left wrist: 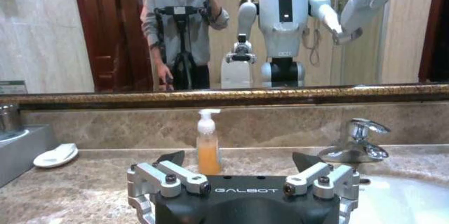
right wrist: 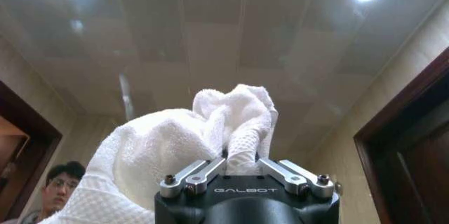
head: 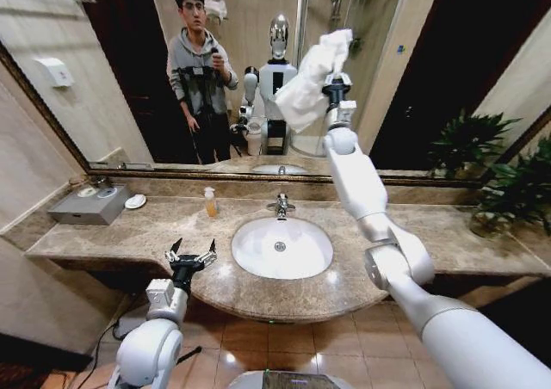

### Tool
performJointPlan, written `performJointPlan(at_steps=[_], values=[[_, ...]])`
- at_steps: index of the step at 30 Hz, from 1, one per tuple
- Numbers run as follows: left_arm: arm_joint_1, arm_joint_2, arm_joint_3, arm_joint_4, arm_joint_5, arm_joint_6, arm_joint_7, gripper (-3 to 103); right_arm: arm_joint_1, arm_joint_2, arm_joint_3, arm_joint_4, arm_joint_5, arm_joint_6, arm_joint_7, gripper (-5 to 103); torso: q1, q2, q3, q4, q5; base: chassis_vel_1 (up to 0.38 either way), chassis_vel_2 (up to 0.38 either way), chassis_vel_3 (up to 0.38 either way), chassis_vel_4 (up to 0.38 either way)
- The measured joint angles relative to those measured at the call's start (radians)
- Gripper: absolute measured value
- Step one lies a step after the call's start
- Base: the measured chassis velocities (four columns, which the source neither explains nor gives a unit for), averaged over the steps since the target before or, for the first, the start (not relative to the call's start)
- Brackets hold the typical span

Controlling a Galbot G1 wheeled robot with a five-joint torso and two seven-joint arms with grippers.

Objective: Pick up the towel from the sink counter and wipe the mirror surface.

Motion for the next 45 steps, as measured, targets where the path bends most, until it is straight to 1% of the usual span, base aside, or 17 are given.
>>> performJointPlan(at_steps=[4,6,8,9,11,15,19,22,24,27,28,32,36,39,41,42,45], values=[[0.000,0.000,0.000,0.000,0.000,0.000,0.000,100,-0.031,0.017,-0.024,0.035,-0.012,-0.006,0.002,5,0.000,-0.001,0.001,-0.0002,0.0005,0.000,0.000,0.000,0.000],[0.000,0.000,0.000,0.000,0.000,0.000,0.000,100,-0.040,0.055,-0.037,0.034,-0.040,-0.004,-0.009,5,0.001,-0.001,0.001,0.0010,0.0000,0.000,0.000,0.000,0.000],[0.000,0.000,0.000,0.000,0.000,0.000,0.000,100,-0.040,0.068,-0.042,0.029,-0.047,0.000,-0.014,5,0.001,-0.001,0.000,0.0011,-0.0003,0.000,0.000,0.000,0.000],[0.000,0.000,0.000,0.000,0.000,0.000,0.000,100,-0.040,0.083,-0.051,0.023,-0.054,0.005,-0.022,5,0.001,-0.001,0.000,0.0018,-0.0005,0.000,0.000,0.000,0.000],[0.000,0.000,0.000,0.000,0.000,0.000,0.000,100,-0.040,0.102,-0.067,0.014,-0.061,0.015,-0.039,5,0.000,-0.001,0.000,0.0022,-0.0006,0.000,0.000,0.000,0.000],[0.000,0.000,0.000,0.000,0.000,0.000,0.000,100,-0.039,0.124,-0.082,0.001,-0.070,0.029,-0.061,5,0.000,-0.001,0.000,0.0026,-0.0007,0.000,0.000,0.000,0.000],[0.000,0.000,0.000,0.000,0.000,0.000,0.000,100,-0.037,0.134,-0.081,-0.008,-0.080,0.035,-0.063,5,0.000,-0.001,0.000,0.0024,-0.0008,0.000,0.000,0.000,0.000],[0.000,0.000,0.000,0.000,0.000,0.000,0.000,100,-0.034,0.128,-0.072,-0.012,-0.084,0.035,-0.058,5,0.000,0.000,0.000,0.0030,-0.0009,0.000,0.000,0.000,0.000],[0.000,0.000,0.000,0.000,0.000,0.000,0.000,100,-0.026,0.106,-0.051,-0.017,-0.085,0.035,-0.043,5,0.000,0.000,0.000,0.0031,-0.0009,0.000,0.000,0.000,0.000],[0.000,0.000,0.000,0.000,0.000,0.000,0.000,100,-0.021,0.084,-0.030,-0.017,-0.082,0.033,-0.033,5,-0.001,0.000,0.000,0.0026,-0.0009,0.000,0.000,0.000,0.000],[0.000,0.000,0.000,0.000,0.000,0.000,0.000,100,-0.021,0.069,-0.018,-0.014,-0.077,0.030,-0.025,5,-0.001,0.000,0.000,0.0016,-0.0007,0.000,0.000,0.000,0.000],[0.000,0.000,0.000,0.000,0.000,0.000,0.000,100,-0.024,0.029,0.008,0.004,-0.056,0.019,-0.007,5,-0.001,0.000,0.000,0.0006,-0.0003,0.000,0.000,0.000,0.000],[0.000,0.000,0.000,0.000,0.000,0.000,0.000,100,-0.037,0.012,0.015,0.025,-0.051,0.013,0.000,5,0.000,0.000,0.000,0.0005,-0.0001,0.000,0.000,0.000,0.000],[0.000,0.000,0.000,0.000,0.000,0.000,0.000,100,-0.053,0.011,0.004,0.047,-0.042,0.013,-0.001,5,0.000,0.000,0.000,0.0006,0.0000,0.000,0.000,0.000,0.000],[0.000,0.000,0.000,0.000,0.000,0.000,0.000,100,-0.077,0.028,-0.025,0.073,-0.026,0.014,-0.027,5,0.000,0.000,0.000,0.0008,0.0001,0.000,0.000,0.000,0.000],[0.000,0.000,0.000,0.000,0.000,0.000,0.000,100,-0.077,0.028,-0.025,0.073,-0.026,0.014,-0.027,5,0.000,0.000,0.000,0.0008,0.0001,0.000,0.000,0.000,0.000],[0.000,0.000,0.000,0.000,0.000,0.000,0.000,100,-0.085,0.066,-0.054,0.074,-0.028,0.034,-0.066,5,0.001,-0.001,0.001,0.0023,-0.0006,0.000,0.000,0.000,0.000]])
